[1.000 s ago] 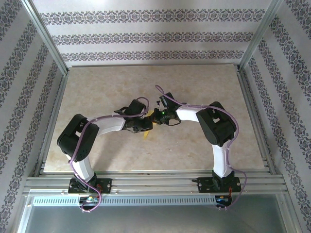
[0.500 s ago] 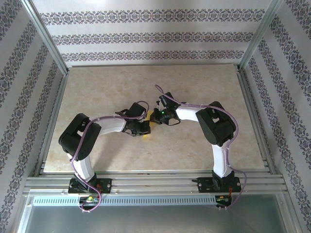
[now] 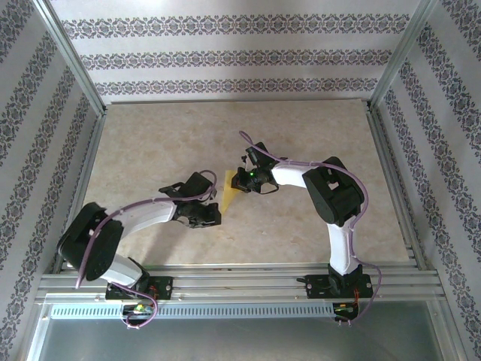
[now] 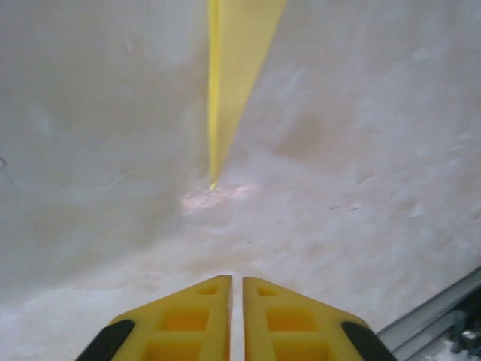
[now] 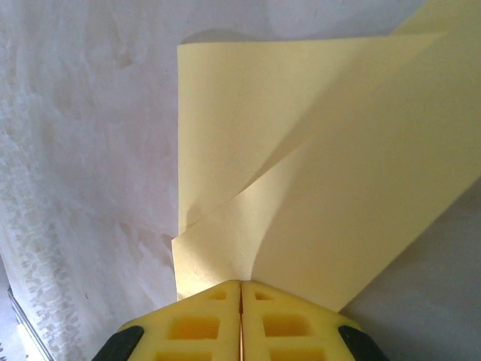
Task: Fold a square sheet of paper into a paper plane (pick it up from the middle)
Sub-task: Fold the wing for the fifth time at the center of the table, then turn over the paper plane at the center of the table.
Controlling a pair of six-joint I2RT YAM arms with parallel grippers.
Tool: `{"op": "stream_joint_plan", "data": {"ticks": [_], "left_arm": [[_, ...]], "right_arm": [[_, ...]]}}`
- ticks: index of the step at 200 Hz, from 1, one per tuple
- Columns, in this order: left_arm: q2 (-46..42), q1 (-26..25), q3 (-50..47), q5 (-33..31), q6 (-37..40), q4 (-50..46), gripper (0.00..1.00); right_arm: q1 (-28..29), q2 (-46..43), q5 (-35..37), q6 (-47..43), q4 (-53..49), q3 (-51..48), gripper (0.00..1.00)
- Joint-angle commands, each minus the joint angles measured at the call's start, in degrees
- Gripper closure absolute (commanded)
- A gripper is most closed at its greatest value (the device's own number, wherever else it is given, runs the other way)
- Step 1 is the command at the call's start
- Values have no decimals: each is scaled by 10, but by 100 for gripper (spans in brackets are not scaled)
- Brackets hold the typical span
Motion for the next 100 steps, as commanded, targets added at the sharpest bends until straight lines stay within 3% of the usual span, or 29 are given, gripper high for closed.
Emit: {"op": "stream_joint_plan", "data": {"ticks": [1, 25, 54, 100], "left_arm": [[-41, 35, 17, -38, 9, -21, 81], [-74, 94, 5, -56, 8, -14, 70], [-92, 167, 0, -48, 24, -3, 48], [-104, 250, -6, -62, 52, 17, 17]], "right_arm": [[5, -19, 4, -8, -26, 13, 88], [5, -85, 20, -4, -37, 4, 83], [7, -163, 81, 14, -65, -34, 72], [64, -176, 315, -12, -233, 31, 48]]}}
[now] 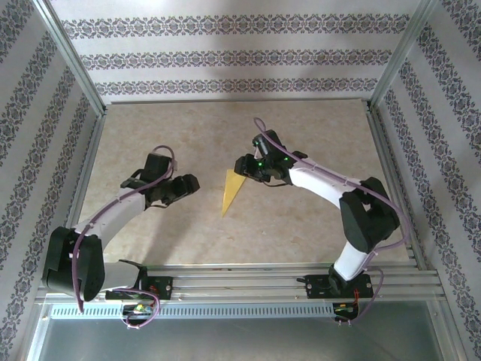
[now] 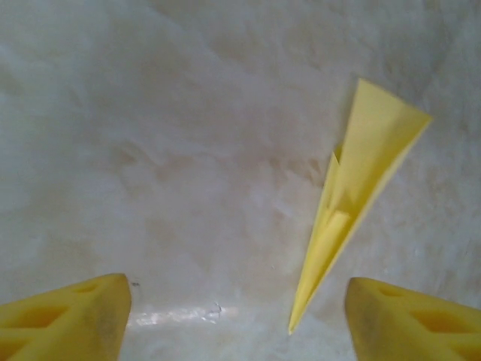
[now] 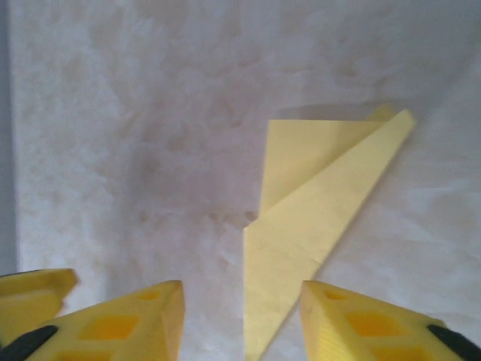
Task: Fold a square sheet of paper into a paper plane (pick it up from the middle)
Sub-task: Turn over the paper plane at the center of the table.
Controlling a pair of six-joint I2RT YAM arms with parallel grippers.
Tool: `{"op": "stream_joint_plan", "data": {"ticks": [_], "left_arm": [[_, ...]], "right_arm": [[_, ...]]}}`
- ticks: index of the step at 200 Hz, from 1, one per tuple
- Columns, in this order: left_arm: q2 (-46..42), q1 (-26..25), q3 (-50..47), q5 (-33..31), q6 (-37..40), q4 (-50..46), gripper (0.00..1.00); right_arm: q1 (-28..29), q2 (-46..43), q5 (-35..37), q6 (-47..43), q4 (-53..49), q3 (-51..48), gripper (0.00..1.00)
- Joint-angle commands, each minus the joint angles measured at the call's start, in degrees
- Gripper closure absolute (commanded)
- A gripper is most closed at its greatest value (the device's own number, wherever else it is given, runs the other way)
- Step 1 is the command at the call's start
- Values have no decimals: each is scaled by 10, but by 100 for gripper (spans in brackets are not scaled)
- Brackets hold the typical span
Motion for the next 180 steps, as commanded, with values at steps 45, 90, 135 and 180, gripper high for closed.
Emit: {"op": "stream_joint_plan", "data": {"ticks": [45, 90, 135, 180], "left_arm": [[-41, 74, -31, -34, 54, 18, 6], [-59, 81, -39, -35, 65, 16, 2], [-57, 81, -35, -25, 73, 16, 1], [-46, 81, -34, -18, 73, 18, 0]], "right_arm": [[116, 140, 307, -1, -244, 196, 38], [136, 241, 311, 29, -306, 309, 41], [133, 281, 311, 58, -347, 337, 46], [128, 272, 315, 86, -363, 323, 56]]}}
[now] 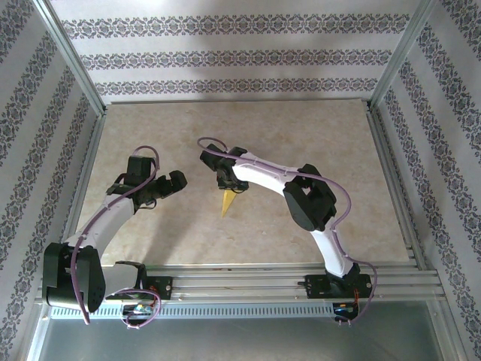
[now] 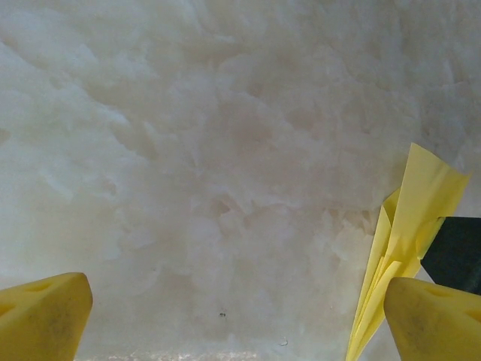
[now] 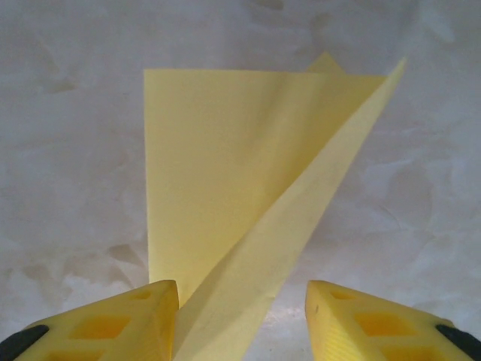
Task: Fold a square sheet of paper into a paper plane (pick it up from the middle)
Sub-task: Turn over the paper plane at the center of the table.
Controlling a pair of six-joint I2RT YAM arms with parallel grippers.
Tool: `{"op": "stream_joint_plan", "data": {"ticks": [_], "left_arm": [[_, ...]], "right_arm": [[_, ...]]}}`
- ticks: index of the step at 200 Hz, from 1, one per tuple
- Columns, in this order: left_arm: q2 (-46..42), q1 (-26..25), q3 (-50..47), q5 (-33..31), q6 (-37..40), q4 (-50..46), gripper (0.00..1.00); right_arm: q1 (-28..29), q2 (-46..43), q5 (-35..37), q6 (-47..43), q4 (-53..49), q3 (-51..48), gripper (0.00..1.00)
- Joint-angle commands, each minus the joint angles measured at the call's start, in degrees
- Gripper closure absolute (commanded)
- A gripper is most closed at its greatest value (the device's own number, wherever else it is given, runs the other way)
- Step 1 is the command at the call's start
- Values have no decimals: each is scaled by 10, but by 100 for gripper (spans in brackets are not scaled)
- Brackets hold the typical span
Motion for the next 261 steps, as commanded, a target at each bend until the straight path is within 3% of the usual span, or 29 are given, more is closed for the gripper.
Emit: {"op": "stream_joint_plan", "data": {"ticks": [1, 51, 76, 90, 117, 150, 193, 261], "left_arm": [[5, 6, -2, 8, 14, 12, 0], [15, 6, 0, 19, 11, 18, 0], [17, 7, 1, 31, 9, 20, 0], [16, 6, 1, 40, 7, 21, 0], [12, 6, 0, 61, -2, 28, 0], [3, 6, 1, 99, -34, 46, 0], [-1, -10, -11, 137, -100, 111, 4], [92, -106, -10, 139, -206, 242, 21]], "right_arm": [[-7, -4, 21, 30, -32, 0, 56], [-16, -30, 15, 64, -20, -44, 74], [-22, -47, 8, 69, -1, -61, 95], [-24, -68, 12, 60, 21, -74, 100], [-30, -116, -28, 10, 117, -112, 100], [-43, -168, -151, -28, 285, -183, 100], [-77, -157, -311, 37, 513, -286, 100], [-107, -111, -359, 78, 630, -364, 100]]}}
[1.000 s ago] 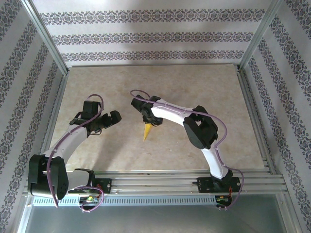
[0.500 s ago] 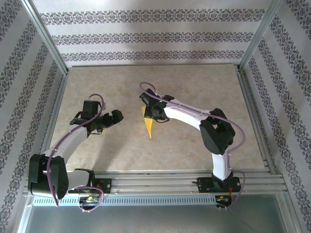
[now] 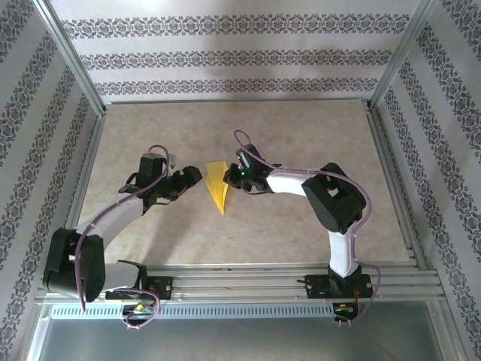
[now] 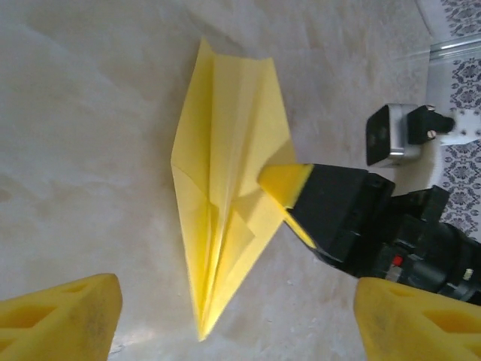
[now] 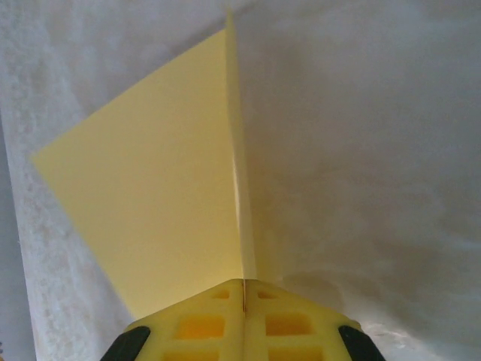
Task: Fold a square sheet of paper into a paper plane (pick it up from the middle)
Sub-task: Turn over the paper plane at the center of the table.
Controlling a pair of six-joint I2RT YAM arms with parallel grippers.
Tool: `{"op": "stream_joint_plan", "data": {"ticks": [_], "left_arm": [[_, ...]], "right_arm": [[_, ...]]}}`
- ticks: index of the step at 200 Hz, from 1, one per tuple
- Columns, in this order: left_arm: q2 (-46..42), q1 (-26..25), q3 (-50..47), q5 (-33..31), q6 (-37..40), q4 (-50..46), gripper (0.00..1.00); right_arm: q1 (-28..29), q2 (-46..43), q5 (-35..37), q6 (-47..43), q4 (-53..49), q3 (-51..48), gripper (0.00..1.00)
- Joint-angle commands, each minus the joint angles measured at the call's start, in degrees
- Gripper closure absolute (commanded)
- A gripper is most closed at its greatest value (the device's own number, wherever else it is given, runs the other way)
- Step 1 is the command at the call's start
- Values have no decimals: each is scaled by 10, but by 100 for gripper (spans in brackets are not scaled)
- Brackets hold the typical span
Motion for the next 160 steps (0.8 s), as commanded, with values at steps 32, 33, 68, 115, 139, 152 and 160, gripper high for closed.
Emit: {"op": "stream_joint_plan", "data": {"ticks": [32, 33, 68, 115, 139, 152, 160], "left_arm": [[92, -74, 50, -18, -82, 75, 34], [93, -74, 50, -19, -82, 76, 34], [119, -96, 83, -36, -73, 61, 45], [181, -100, 116, -65, -43, 8, 44], [207, -103, 127, -65, -36, 7, 41], [223, -105, 135, -63, -30, 3, 39], [231, -106, 139, -62, -27, 3, 38]], "right_arm": [[-13, 1, -36, 20, 79, -39, 100], [-13, 2, -36, 19, 79, -39, 100], [-16, 3, -40, 15, 80, -45, 100], [-19, 3, -45, 16, 80, -48, 100], [-20, 4, -45, 16, 81, -50, 100], [-21, 4, -45, 19, 82, -52, 100], [-23, 4, -44, 20, 83, -54, 100]]}}
